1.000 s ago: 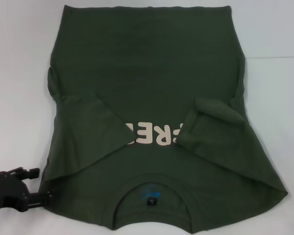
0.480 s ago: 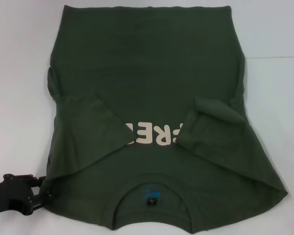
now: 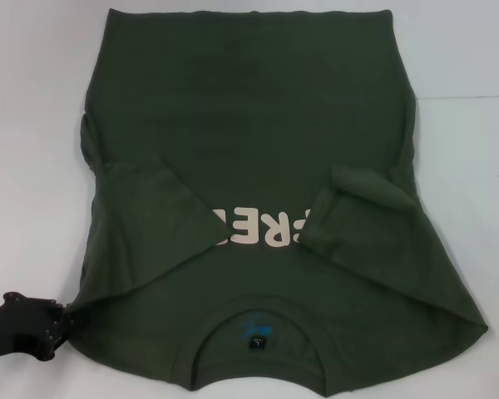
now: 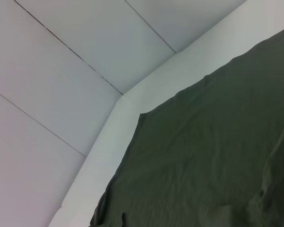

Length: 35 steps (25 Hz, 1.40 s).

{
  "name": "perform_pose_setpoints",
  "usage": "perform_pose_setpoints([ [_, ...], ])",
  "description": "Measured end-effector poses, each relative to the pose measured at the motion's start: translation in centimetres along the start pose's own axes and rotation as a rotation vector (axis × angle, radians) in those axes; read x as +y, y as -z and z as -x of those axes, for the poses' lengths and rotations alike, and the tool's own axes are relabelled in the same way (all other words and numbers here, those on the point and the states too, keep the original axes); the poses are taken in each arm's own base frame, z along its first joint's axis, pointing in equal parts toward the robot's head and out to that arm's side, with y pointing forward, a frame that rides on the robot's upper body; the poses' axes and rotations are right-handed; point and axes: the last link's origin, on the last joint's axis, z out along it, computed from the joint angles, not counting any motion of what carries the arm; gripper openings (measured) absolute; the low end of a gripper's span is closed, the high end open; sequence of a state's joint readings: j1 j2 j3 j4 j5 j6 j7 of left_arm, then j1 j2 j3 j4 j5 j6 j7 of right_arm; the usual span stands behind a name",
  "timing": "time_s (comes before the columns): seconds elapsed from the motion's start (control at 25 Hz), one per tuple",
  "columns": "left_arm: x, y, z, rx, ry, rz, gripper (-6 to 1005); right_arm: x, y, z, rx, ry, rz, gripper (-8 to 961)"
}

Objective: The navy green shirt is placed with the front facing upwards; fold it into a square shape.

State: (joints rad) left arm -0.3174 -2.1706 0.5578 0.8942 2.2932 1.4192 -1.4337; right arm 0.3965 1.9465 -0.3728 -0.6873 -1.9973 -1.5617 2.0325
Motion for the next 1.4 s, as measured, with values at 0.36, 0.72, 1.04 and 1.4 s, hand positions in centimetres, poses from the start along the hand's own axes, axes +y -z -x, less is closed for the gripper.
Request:
perform_pose_setpoints([
  [0.36,0.0,0.1,-0.2,0.005,0.030,0.006,51,0.4,0.2,0.8,0.092,0.057,-0.011,831],
  [0.72,0.0,0.7,-0.4,0.031,0.046,0.019,39,2.5,0.5,5.6,0.387,0.106,-0.237,824],
  [1.04,0.6,0.8,-0.7,0.038,0.039,0.064,32,6.8,-2.5,7.4,0.684,0.166,-0.408,820],
  [1.4,0.7,1.0,-0.8,0.045,0.067,0.075,32,8.4,-6.4,4.2,0.927,0.245,-0.504,819],
])
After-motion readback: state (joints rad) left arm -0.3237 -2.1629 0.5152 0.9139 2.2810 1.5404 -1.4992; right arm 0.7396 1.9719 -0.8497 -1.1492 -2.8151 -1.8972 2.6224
